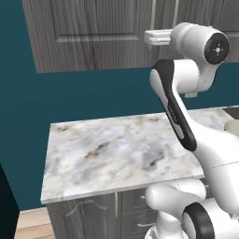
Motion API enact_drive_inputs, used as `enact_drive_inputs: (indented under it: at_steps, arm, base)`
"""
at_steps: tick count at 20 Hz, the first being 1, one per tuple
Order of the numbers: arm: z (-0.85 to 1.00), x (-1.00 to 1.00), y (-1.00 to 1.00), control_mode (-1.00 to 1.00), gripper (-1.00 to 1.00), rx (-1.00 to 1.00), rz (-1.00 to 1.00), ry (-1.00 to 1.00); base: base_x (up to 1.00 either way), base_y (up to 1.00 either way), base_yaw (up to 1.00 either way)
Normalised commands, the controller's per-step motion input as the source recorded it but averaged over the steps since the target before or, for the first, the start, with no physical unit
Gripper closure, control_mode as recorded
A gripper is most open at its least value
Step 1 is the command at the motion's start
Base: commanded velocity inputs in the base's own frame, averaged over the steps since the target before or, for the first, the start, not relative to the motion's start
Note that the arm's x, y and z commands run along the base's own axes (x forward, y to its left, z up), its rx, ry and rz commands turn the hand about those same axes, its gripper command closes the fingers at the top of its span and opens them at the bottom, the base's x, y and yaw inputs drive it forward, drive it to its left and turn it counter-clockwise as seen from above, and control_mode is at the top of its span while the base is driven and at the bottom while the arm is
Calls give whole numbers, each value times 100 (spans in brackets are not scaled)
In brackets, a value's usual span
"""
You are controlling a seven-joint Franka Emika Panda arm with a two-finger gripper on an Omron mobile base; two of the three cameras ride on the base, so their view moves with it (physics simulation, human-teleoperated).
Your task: Open the cabinet and move the ladle to the pot. Then close the cabinet.
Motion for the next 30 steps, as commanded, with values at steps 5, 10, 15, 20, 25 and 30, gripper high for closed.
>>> enact_drive_inputs:
  at_steps: [5,10,15,20,25,30]
  arm:
    - [0,51,0,-100,-100,0,-1,0]
    - [0,55,0,-100,-100,0,0,0]
    - [0,63,0,-100,-100,0,0,0]
    - [0,70,0,-100,-100,0,0,3]
    - [0,72,0,-100,-100,0,0,6]
    - [0,78,0,-100,-100,0,0,9]
  base:
    - [0,0,0]
    - [0,0,0]
    - [0,0,0]
    - [0,0,0]
    - [0,0,0]
    - [0,0,0]
